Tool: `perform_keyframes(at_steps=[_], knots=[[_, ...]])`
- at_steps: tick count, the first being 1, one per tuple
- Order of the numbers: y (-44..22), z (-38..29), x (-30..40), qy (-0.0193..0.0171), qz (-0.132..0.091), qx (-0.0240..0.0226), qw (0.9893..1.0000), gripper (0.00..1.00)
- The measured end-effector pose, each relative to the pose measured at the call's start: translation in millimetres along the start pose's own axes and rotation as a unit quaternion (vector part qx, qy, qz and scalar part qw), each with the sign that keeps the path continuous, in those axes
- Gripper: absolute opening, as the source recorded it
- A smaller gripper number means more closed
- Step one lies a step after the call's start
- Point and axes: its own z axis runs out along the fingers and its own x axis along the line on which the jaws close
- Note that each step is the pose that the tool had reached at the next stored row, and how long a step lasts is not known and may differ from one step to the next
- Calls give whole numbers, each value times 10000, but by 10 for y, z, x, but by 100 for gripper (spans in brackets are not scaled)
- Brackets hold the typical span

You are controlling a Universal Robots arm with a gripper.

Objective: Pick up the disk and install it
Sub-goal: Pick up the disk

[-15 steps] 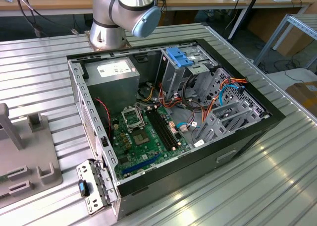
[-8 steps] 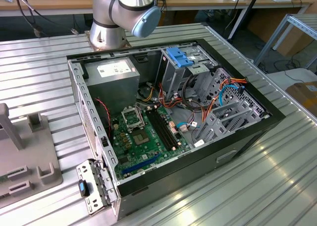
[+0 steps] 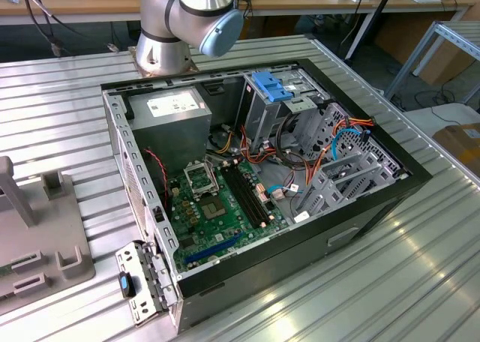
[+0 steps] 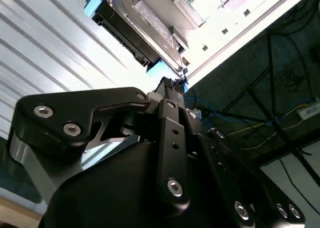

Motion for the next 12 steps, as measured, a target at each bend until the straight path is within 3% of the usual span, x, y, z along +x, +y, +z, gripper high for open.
perform_keyframes(at_steps=[2,3,5,8,12], knots=[[0,0,0,8,-329,3,9995,11],[0,1,0,13,-520,5,9986,11],[0,2,0,24,-971,9,9953,11],[0,2,0,33,-1296,13,9916,11],[0,2,0,33,-1307,14,9914,11]])
